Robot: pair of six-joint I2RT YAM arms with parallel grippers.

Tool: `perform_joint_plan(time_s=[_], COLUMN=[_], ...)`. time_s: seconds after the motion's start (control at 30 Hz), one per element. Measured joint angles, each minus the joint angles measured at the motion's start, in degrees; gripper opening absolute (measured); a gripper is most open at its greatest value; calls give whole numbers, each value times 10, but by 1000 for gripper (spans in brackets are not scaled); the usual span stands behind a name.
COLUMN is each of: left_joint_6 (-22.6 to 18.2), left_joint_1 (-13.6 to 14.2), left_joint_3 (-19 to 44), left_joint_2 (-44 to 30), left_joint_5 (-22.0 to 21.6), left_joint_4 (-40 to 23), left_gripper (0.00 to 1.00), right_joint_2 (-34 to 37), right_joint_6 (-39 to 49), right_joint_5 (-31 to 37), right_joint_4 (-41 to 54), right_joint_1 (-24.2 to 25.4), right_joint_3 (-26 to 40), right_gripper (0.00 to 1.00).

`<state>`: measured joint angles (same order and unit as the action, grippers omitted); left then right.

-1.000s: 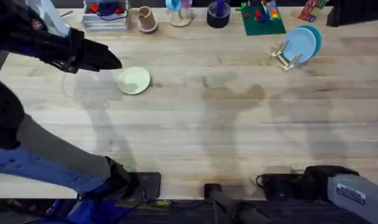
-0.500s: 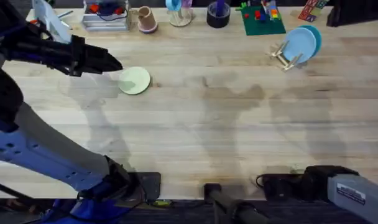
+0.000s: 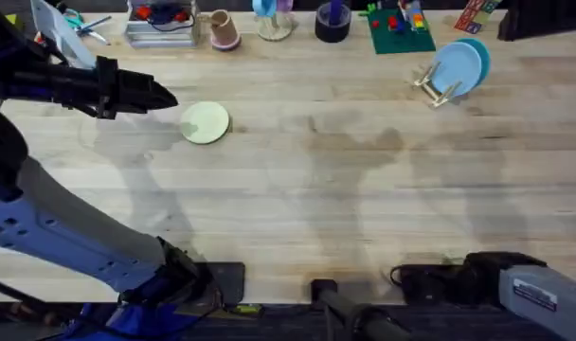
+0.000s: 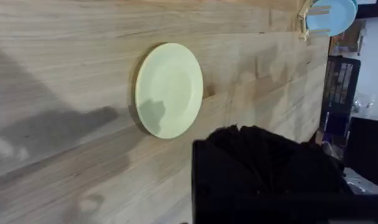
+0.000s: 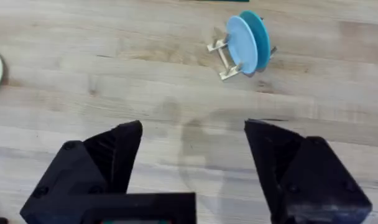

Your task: Pick up the plates from the table one by one and place each into a slot on the dish rack.

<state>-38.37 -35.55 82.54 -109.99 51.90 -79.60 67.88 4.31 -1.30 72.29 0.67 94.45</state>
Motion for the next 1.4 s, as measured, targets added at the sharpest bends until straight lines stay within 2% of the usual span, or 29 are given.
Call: perform_joint_plan(time_s=[0.17,0.4,0.57,0.7,1.0,1.17,1.4], left_joint_6=[2,4,28,48,97,111,119], left_joint_1=[0,0,0,0,0,0,0], left_joint_3=[0,0,0,0,0,0,0], left_joint_2=[-16,-90,-132,-152,-159,-159,-159], left_joint_5=[6,8,3,-9,-22,-23,-24], left_joint_4=[8,48,95,108,118,119,121], left_gripper=[41,41,41,40,40,41,41], right_joint_2=[0,0,0,0,0,0,12], right_joint_6=[0,0,0,0,0,0,0], right_joint_5=[0,0,0,0,0,-5,-80], right_joint_4=[0,0,0,0,0,0,0], right_joint_1=[0,0,0,0,0,0,0], right_joint_3=[0,0,0,0,0,0,2], right_gripper=[994,995,995,995,995,995,995])
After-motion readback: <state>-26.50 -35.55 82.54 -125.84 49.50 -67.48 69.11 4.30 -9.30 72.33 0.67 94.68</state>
